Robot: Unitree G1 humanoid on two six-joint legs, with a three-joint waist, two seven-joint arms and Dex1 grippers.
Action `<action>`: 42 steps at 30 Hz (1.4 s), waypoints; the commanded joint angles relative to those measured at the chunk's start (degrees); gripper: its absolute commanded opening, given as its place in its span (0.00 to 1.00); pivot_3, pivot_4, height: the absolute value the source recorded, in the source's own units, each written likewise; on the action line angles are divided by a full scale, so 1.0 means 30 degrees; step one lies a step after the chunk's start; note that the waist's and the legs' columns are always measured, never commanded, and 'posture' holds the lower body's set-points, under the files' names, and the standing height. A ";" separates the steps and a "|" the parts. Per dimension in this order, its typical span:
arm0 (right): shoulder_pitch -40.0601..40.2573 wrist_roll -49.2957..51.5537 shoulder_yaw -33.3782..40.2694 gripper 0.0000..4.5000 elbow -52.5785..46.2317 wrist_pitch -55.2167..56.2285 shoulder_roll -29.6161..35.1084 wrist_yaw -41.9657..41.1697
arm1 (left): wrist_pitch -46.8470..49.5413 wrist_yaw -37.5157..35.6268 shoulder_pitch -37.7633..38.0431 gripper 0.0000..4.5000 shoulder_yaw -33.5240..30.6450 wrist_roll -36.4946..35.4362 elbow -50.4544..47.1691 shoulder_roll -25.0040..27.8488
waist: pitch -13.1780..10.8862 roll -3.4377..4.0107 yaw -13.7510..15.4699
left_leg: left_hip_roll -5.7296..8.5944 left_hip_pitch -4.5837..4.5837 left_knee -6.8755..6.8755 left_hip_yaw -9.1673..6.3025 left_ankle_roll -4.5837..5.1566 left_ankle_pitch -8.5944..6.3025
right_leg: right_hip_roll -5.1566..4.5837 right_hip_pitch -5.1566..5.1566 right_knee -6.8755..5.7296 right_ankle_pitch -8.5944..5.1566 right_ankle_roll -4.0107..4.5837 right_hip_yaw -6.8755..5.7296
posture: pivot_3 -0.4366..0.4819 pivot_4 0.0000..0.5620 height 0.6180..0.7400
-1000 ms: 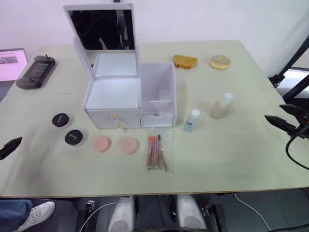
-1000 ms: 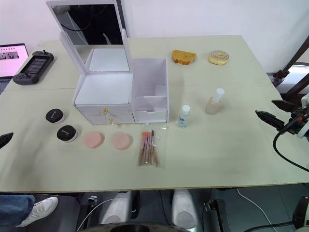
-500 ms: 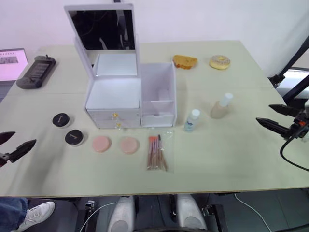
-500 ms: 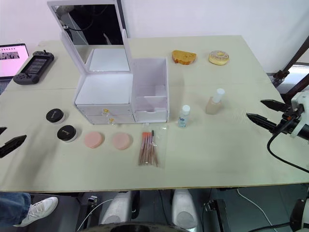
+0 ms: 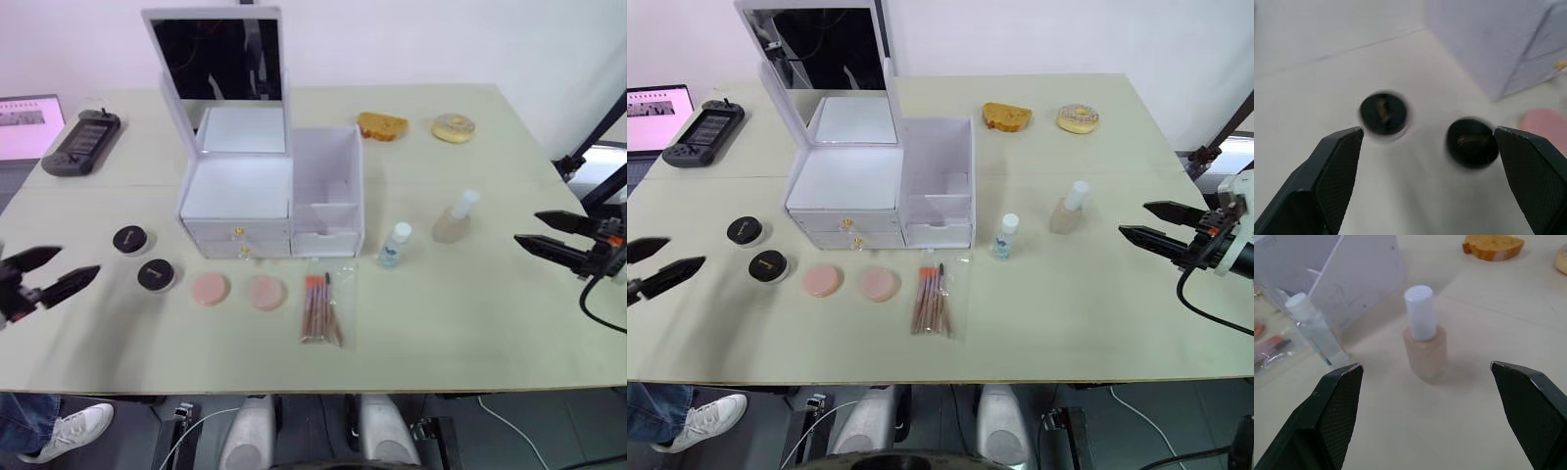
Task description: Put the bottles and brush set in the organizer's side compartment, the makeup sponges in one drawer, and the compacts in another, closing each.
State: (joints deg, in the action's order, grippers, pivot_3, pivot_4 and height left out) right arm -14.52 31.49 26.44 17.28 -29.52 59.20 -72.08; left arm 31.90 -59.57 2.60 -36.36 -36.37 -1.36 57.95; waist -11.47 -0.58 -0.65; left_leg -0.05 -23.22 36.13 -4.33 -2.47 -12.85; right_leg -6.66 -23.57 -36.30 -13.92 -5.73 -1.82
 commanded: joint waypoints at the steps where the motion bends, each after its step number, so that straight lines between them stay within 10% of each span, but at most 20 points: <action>1: 0.1020 0.0880 0.1502 0.98 -0.2466 -0.1009 0.0283 0.0587 | 0.2161 0.0063 -0.3060 1.00 0.1683 -0.2054 -0.2454 0.1032 | -0.0001 0.0004 0.0146 | 0.0000 -0.0011 0.0000 -0.0002 0.0000 0.0000 | 0.0001 0.0006 0.0000 0.0001 0.0001 -0.0004 | 0.48 0.27 1.00; 12: 0.5969 0.3218 0.5818 0.98 -1.1434 -0.4376 -0.1967 0.4639 | 0.5590 0.0808 -1.4152 1.00 1.0146 -0.3571 -0.4901 -0.2644 | -0.0013 -0.0014 0.0086 | 0.0006 -0.0027 0.0019 0.0013 0.0005 0.0004 | 0.0017 0.0040 0.0022 0.0083 -0.0211 0.0013 | 0.48 0.27 1.00; 22: 1.0498 0.5692 0.9198 0.98 -1.8575 -0.6456 -0.4708 0.8390 | 0.6330 -0.0653 -1.8103 1.00 1.3568 -0.2939 -0.4707 -0.4375 | -0.0021 -0.0032 0.0012 | 0.0008 -0.0023 0.0042 0.0017 0.0005 0.0003 | 0.0027 0.0050 0.0049 0.0011 -0.0186 0.0043 | 0.48 0.27 1.00; 42: 0.2269 0.1347 -0.0954 0.98 -1.2064 -0.4823 -0.4081 1.3062 | 0.7509 0.1543 -1.4527 1.00 0.8694 -0.4962 -0.8634 -0.1947 | -0.0033 -0.0047 0.0050 | 0.0009 -0.0054 0.0035 -0.0002 0.0010 0.0005 | 0.0027 0.0036 0.0082 0.0051 -0.0105 0.0036 | 0.48 0.27 1.00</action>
State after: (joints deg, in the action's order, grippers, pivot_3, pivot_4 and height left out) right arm -6.62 37.05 23.84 -20.22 -45.94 46.14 -32.23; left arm 53.70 -56.61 -40.85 -7.17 -49.71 -25.34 51.28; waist -11.57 -0.72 -0.50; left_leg -0.01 -23.38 36.24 -4.34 -2.45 -12.84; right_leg -6.58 -23.44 -36.06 -13.77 -6.05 -1.71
